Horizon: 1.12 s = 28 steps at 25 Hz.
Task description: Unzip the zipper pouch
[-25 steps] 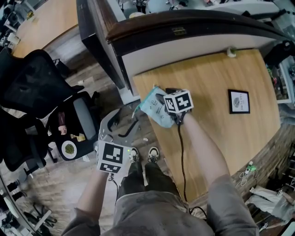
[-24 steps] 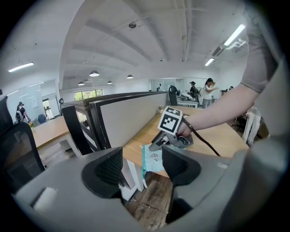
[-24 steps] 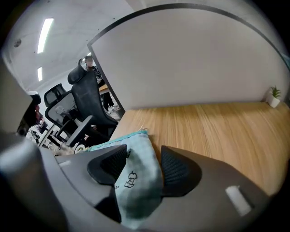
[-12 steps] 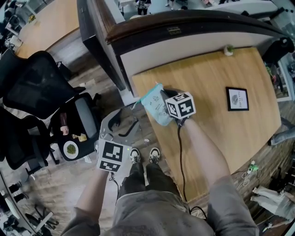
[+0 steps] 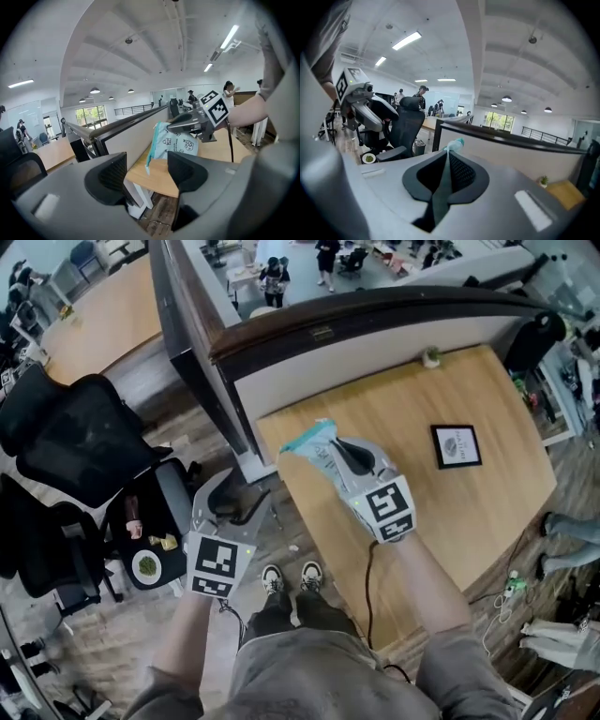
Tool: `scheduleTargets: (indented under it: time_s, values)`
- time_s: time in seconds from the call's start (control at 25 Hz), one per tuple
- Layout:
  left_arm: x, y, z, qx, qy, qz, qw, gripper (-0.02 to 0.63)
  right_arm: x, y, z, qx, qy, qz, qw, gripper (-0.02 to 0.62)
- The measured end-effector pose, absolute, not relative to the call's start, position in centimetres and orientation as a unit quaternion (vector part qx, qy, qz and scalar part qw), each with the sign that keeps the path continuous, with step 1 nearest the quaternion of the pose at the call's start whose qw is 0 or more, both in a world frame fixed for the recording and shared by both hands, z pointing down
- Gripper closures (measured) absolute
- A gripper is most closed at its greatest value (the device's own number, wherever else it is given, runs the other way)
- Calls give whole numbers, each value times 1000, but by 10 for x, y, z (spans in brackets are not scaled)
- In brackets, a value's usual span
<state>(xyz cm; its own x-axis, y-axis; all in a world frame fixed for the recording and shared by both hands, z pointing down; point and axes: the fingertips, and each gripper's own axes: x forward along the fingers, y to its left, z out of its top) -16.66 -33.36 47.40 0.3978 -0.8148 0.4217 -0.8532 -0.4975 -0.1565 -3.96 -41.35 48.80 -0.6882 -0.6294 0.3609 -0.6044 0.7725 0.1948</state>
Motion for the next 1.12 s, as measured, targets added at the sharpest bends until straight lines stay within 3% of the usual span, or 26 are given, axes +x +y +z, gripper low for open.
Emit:
scheduleTargets:
  time_s: [0.4,0.92,1.12]
  values:
    - [-145,-294,396,861,-472,190,-7,334,-12,-316,379,343,-928,-67,125,580]
    - [-115,-260,348,904,-394,157,-59,399,-9,-239,356,290,-945,-71,134,580]
    - [-81,-253,327,926,-313,156,-141,411,-10,-226,345,249,-955,-85,138,580]
